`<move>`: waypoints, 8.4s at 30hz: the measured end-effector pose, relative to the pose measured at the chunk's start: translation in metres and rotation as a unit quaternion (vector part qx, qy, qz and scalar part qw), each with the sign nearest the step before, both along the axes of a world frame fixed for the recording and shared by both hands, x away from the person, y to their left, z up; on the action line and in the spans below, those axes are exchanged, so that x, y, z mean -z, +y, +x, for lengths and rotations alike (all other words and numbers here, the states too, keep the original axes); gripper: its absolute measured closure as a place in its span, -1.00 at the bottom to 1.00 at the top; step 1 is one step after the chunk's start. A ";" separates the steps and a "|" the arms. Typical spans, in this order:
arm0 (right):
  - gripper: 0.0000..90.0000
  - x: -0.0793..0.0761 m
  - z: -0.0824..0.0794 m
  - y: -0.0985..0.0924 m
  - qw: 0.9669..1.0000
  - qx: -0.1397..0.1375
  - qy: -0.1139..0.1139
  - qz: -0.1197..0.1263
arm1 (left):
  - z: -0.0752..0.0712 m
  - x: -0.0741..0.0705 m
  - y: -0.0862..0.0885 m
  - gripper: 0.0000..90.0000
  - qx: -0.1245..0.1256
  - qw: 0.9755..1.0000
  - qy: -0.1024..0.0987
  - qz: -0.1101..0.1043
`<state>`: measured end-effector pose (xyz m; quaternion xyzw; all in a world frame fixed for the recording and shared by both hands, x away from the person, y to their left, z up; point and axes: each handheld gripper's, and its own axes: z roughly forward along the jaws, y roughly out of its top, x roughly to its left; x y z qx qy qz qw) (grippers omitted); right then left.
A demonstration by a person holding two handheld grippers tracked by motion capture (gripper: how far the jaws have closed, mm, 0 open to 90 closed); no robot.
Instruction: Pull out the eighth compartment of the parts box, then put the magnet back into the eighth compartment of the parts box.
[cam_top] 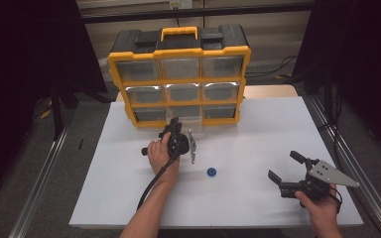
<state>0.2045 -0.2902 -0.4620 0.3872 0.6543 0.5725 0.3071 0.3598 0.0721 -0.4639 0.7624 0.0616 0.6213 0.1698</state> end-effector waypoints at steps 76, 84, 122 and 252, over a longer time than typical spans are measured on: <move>-1.00 0.000 0.000 0.001 1.000 -0.002 -0.005 -0.002 | -0.010 0.000 0.001 0.58 0.008 1.000 0.004 0.007; -1.00 0.000 0.000 0.001 1.000 -0.003 -0.006 -0.004 | -0.014 0.000 0.004 0.59 0.006 1.000 0.008 0.005; -1.00 0.001 0.001 0.002 1.000 -0.005 -0.004 -0.007 | -0.021 0.000 0.007 0.55 0.011 1.000 0.012 -0.005; -1.00 0.000 0.000 0.001 1.000 -0.006 0.001 -0.002 | -0.054 0.006 0.018 -0.94 0.066 0.783 0.382 -0.486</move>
